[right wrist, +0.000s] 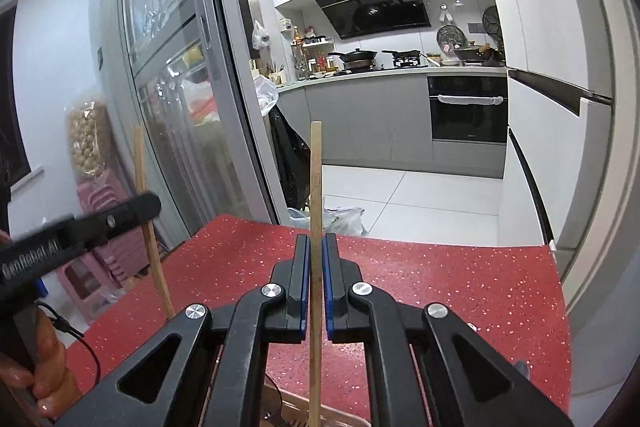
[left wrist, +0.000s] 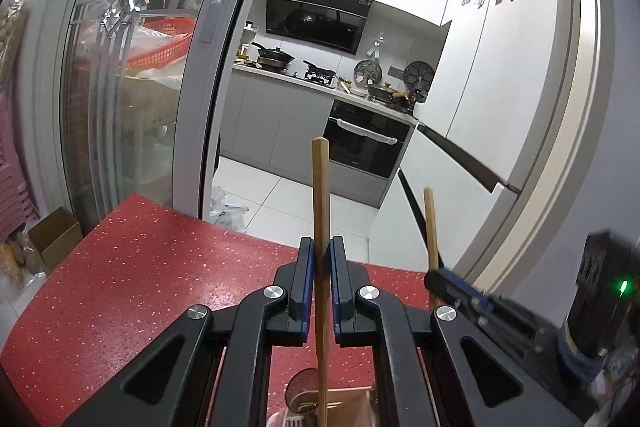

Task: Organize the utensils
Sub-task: 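Lift both chopsticks upright and carry them over the beige holder, then lower both chopsticks into the holder and open both tools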

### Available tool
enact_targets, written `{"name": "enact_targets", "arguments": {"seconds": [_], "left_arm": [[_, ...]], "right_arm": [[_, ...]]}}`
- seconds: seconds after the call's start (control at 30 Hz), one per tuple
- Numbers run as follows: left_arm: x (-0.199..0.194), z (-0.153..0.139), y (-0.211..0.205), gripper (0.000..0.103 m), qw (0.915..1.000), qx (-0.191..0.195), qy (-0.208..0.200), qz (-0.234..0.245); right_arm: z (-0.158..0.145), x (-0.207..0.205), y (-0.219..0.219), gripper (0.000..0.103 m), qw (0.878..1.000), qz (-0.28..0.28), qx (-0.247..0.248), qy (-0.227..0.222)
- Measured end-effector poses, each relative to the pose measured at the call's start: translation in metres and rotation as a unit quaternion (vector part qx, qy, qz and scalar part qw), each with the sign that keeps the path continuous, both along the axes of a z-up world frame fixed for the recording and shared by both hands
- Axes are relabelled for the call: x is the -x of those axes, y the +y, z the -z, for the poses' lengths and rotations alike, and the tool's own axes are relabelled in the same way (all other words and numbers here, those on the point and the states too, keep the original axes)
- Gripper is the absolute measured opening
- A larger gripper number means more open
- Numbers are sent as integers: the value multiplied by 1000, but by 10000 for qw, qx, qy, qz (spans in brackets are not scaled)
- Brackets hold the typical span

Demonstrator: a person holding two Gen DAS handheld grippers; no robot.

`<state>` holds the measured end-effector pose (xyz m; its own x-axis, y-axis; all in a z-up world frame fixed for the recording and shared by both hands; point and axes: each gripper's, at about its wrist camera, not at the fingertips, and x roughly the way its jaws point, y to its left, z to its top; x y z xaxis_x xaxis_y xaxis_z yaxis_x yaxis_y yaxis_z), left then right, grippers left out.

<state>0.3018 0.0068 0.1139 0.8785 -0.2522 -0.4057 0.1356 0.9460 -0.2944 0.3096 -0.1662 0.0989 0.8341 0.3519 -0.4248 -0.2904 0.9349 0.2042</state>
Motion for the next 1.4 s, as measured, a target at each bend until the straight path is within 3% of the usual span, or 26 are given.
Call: {"name": "enact_targets", "arguments": {"seconds": [0.2,0.53,0.7,1.03,1.2,1.3,1.4], "left_arm": [[11,16,-10,32,9994,-356,5,14],[26,42,-15,33,9979,-558,343,1],[34,49,-16,33,9960,-748,491,22],[53,51,-8,33,9952,-770,611,-23],[51,55,-3,33,9940,-636,883,67],[47,55,4,33,9939,-426,1016,98],[48,54,3,33,9934,-462,1048,98]], "right_arm": [[11,5,2,7,9999,-111,83,-52],[29,30,-9,7,9994,-147,293,79],[28,37,-17,7,9989,-197,216,354],[33,44,-22,8,9962,-260,131,817],[26,57,-28,41,9953,-226,-117,930],[19,72,-33,44,9955,-237,-235,884],[15,86,-36,50,9951,-238,-334,896]]}}
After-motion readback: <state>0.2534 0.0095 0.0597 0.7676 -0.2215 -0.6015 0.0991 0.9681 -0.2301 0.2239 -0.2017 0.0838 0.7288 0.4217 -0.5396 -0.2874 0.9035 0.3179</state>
